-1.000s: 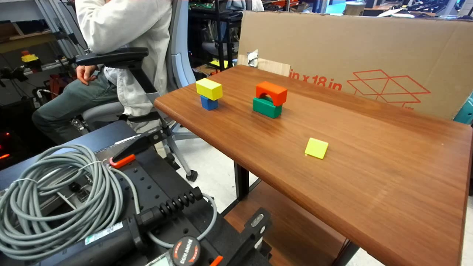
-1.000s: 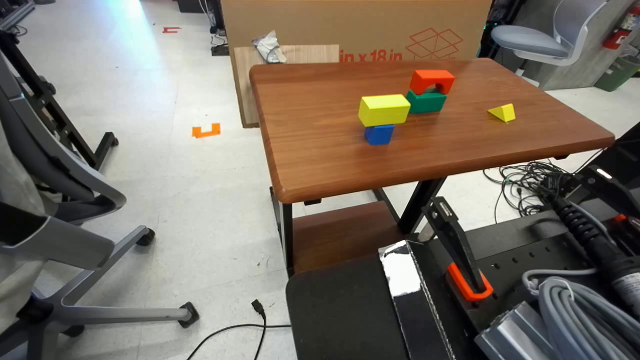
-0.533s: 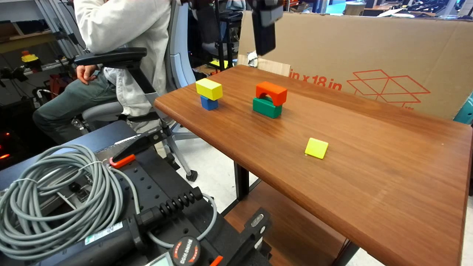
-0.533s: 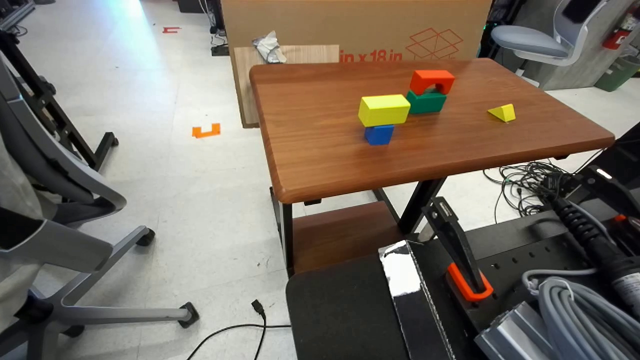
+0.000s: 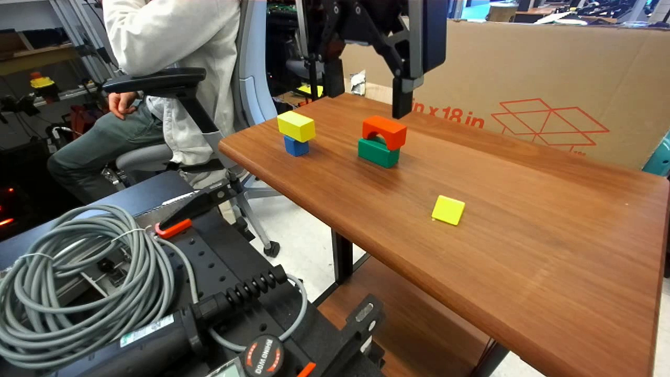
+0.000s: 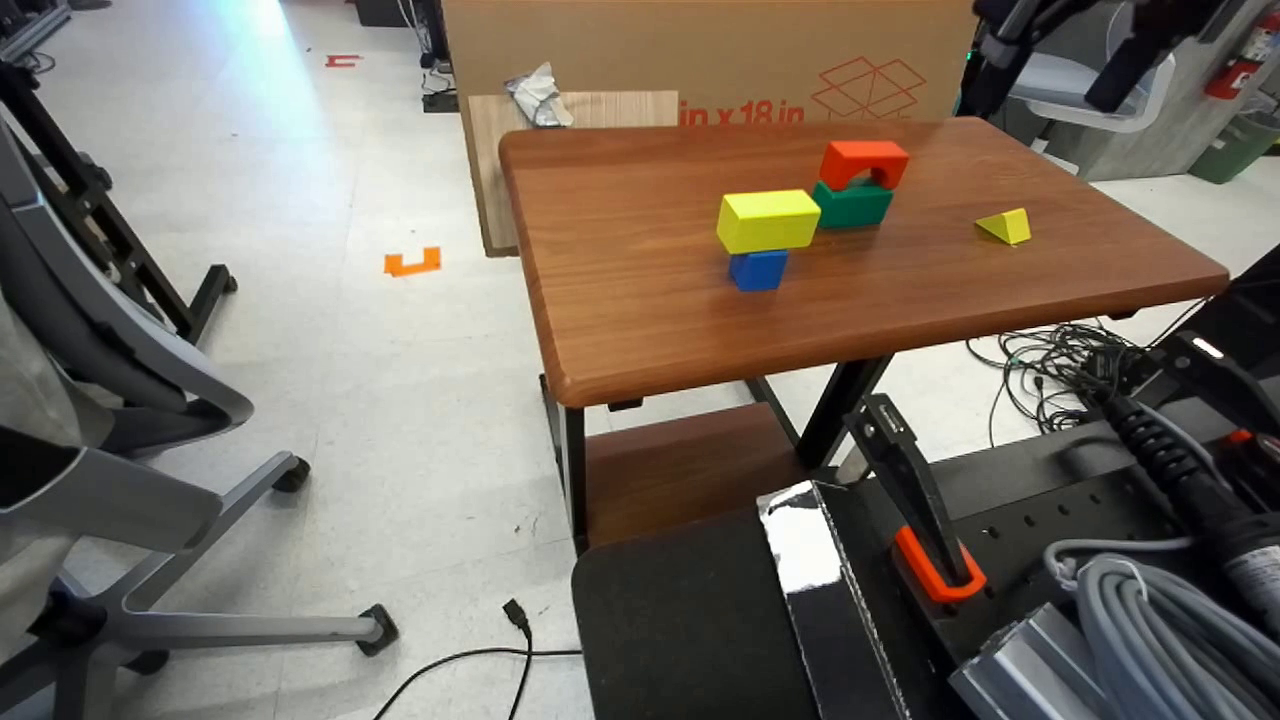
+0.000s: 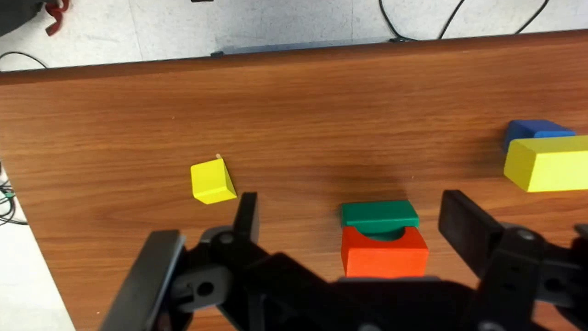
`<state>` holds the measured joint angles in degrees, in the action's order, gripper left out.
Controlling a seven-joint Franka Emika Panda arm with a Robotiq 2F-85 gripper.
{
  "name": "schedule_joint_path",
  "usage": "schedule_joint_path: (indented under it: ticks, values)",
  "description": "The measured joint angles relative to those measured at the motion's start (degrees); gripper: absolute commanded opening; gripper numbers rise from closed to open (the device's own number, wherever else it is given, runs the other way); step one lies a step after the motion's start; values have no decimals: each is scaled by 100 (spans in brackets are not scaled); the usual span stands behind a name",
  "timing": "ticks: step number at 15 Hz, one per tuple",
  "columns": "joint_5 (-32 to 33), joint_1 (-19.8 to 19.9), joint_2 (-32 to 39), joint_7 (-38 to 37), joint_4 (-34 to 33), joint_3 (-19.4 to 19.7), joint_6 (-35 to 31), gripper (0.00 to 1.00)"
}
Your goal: Place the orange block on top of the stack on the left, place the green block on top of the orange block
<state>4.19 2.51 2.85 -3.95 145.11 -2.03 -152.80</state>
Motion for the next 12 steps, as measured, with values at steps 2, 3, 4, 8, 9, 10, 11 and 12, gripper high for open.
schedule_joint_path:
  ticks: [2,3,4,8,9,10,11,12]
  values:
    - [0,-63,349,-124,-337,1,81,100]
    - [0,-104,510,-190,-502,4,134,100]
    - [0,-149,662,-259,-668,9,212,100]
    - [0,-311,1220,-492,-1348,20,694,100]
    - [0,-354,1347,-573,-1506,32,809,100]
    - [0,-394,1468,-654,-1658,45,917,100]
    - [0,-438,1588,-748,-1811,63,1018,100]
    - [0,-474,1695,-830,-1951,75,1110,100]
